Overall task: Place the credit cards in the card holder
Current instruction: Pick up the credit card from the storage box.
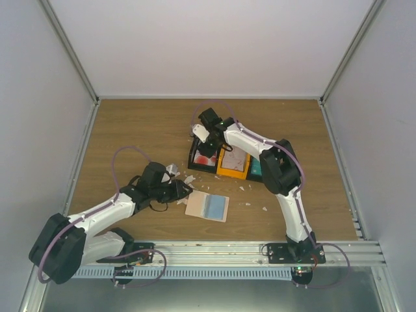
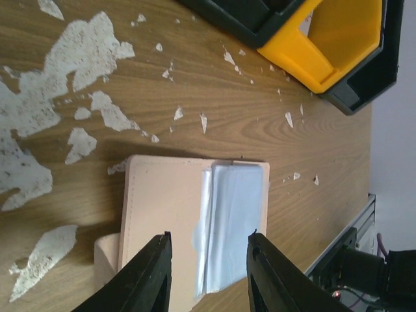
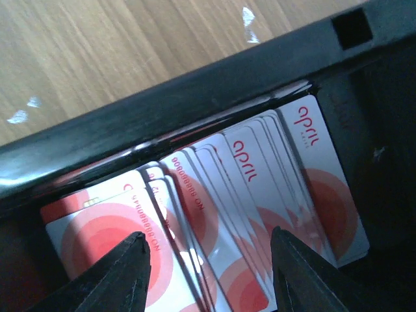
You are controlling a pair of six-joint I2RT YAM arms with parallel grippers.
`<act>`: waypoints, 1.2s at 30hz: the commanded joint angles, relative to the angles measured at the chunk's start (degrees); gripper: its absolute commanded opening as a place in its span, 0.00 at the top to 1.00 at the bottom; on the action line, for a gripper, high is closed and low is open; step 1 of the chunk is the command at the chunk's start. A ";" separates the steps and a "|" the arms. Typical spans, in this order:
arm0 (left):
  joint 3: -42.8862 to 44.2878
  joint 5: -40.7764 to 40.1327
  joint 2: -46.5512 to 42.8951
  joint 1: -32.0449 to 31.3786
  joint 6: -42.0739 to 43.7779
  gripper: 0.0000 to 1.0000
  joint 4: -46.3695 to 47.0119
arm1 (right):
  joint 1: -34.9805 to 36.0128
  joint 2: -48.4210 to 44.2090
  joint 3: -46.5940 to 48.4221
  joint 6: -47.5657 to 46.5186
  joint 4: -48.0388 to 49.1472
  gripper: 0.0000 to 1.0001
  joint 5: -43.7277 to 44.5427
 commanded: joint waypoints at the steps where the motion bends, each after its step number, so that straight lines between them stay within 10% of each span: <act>1: 2.83 -0.17 2.57 1.67 0.33 0.65 3.66 | -0.67 2.55 2.68 -2.97 -4.53 0.48 -0.84; 36: 11.42 -5.28 30.54 6.12 3.10 0.80 22.26 | 0.00 2.15 5.40 -5.41 -11.72 0.88 -13.03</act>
